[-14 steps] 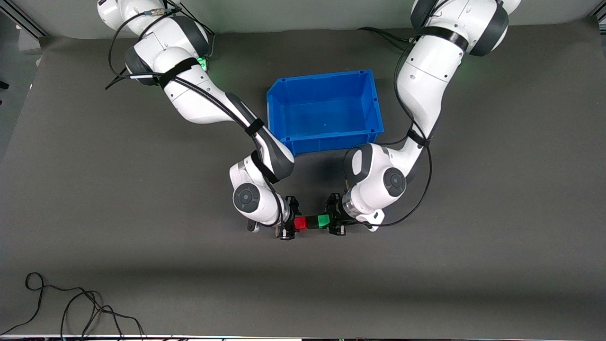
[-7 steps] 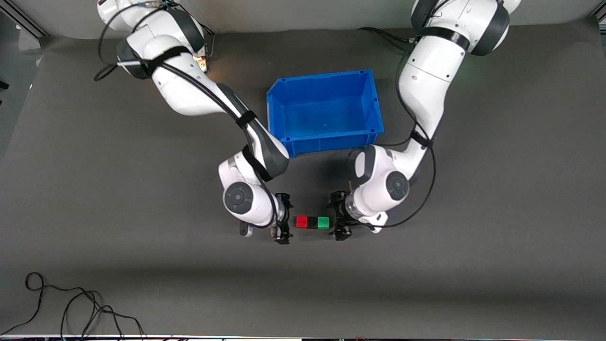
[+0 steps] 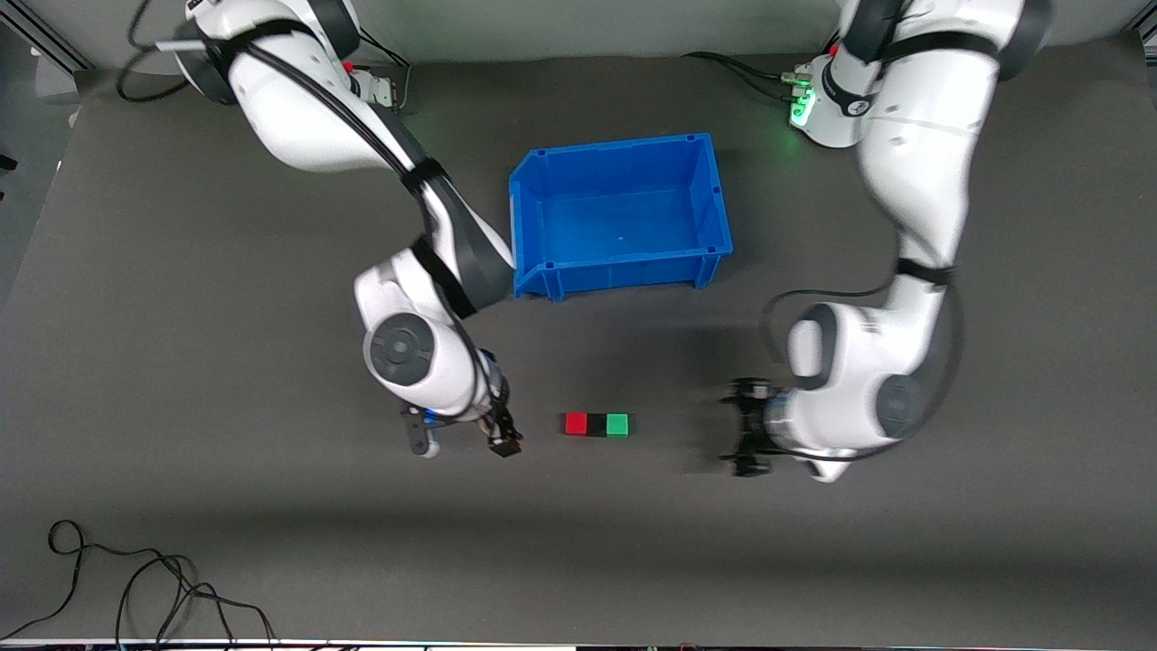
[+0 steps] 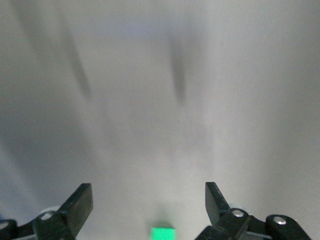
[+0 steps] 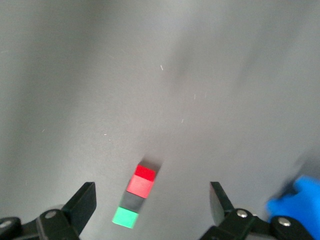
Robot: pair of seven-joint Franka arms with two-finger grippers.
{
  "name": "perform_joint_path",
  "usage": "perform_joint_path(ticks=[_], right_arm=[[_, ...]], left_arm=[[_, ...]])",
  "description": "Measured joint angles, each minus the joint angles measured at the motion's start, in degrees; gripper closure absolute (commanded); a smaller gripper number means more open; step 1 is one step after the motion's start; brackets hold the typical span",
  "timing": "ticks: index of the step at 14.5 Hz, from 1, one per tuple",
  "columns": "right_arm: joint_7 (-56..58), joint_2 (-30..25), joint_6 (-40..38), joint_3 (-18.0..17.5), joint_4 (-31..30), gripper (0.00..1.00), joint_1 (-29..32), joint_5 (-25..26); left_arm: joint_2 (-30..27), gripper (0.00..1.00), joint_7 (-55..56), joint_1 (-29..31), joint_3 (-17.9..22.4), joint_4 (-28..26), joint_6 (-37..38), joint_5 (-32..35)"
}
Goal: Attach green and red cubes to black cube
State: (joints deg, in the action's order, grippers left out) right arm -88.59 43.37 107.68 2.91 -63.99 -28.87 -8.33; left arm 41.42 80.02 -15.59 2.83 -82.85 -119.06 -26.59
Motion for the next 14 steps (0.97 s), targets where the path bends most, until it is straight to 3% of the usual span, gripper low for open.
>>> perform_joint_path(ticks=[3,7,12,14], right_arm=[[12.89,-6.28,-8.02,1.18,-1.99,0.0,2.74,0.02],[23.4,-14.77,-11.04,2.61,-7.55,0.0,3.49,0.19],[41.54,-26.58,-11.31,2.71,-16.03,0.0,8.63,0.76],[46.78,-31.92,-11.55,1.02,-20.57,0.0,12.14,0.79]], left_arm=[[-6.32,0.0,-11.82,7.13,0.47,-1.9,10.86,7.75],[-14.06,0.0,-28.09,13.74,0.56,-2.37,21.33,13.89],[-22.97,0.0,-44.56,15.9,0.53,-2.47,31.36,16.04],[-25.92,0.0,-52.04,15.85,0.21,-2.58,32.98,17.14]])
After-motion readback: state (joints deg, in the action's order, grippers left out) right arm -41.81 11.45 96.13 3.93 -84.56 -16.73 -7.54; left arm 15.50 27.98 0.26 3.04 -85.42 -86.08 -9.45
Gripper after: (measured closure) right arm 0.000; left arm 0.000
